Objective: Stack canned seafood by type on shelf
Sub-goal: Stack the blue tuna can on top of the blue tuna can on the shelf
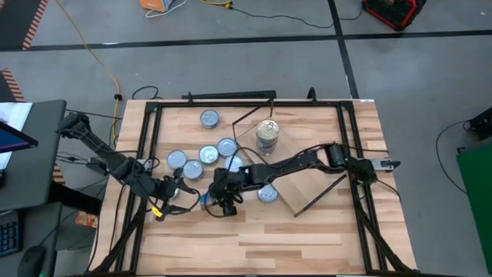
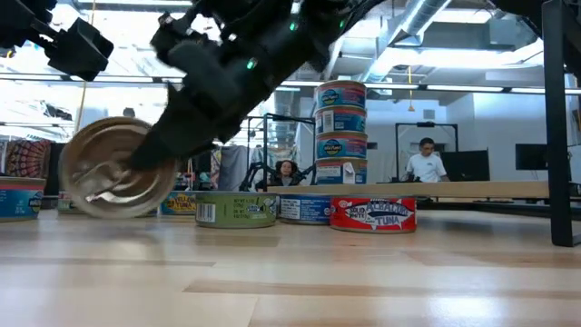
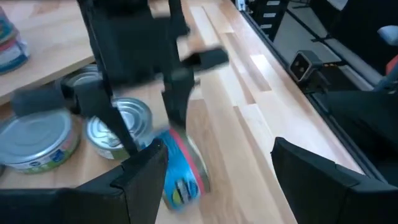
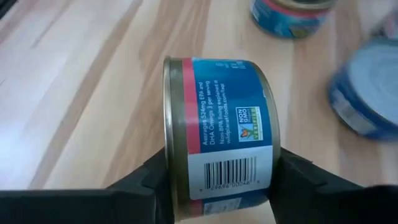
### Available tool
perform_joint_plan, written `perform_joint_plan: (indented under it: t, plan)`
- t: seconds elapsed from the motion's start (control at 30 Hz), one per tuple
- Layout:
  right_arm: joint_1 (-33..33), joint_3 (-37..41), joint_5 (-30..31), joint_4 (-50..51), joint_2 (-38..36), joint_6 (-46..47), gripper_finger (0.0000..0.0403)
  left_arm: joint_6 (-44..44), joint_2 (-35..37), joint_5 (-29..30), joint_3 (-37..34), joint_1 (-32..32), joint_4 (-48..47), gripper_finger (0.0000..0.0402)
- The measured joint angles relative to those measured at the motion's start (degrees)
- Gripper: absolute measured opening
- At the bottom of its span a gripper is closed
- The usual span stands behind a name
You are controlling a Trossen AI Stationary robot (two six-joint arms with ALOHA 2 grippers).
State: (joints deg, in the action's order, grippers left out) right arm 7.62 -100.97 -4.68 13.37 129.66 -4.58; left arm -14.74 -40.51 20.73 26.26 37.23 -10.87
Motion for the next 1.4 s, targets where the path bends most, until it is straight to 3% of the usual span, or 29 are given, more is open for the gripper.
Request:
perform_joint_plan:
  t: [0.33, 0.47, 0.7, 0.9, 1.0, 1.27, 1.4]
  plan:
    - [-4.53, -0.17, 0.06, 17.89, -15.86, 2.93, 0.0225, 0.77, 0.0, 4.17, 0.0, -0.04, 0.02, 0.0277]
    - [-7.54, -0.17, 0.06, 22.94, -21.77, 3.23, 0.021, 1.52, 0.01, 5.55, 0.0, -0.04, 1.37, 0.0277]
    - [-14.74, -0.17, 0.14, 31.28, -28.22, 9.39, 0.0211, 4.18, 0.0, 11.85, 0.0, -0.04, 4.63, 0.0277]
    - [-20.57, -0.17, 0.1, 40.24, -31.86, 12.98, 0.0221, 5.51, 0.0, 12.11, 0.0, -0.04, 4.69, 0.0277]
    - [-23.14, -0.17, -2.27, 41.89, -33.18, 13.8, 0.0212, 5.51, -0.02, 12.02, 0.0, -0.04, 4.63, 0.0277]
    - [-26.38, -0.17, -15.93, 39.51, -33.64, 15.76, 0.0217, 5.2, -0.02, 11.5, -0.02, -0.04, 3.12, 0.0277]
    - [-27.21, -0.17, -17.9, 42.8, -33.88, 15.76, 0.0212, 5.1, -0.02, 11.52, -0.02, -0.04, 2.83, 0.0277]
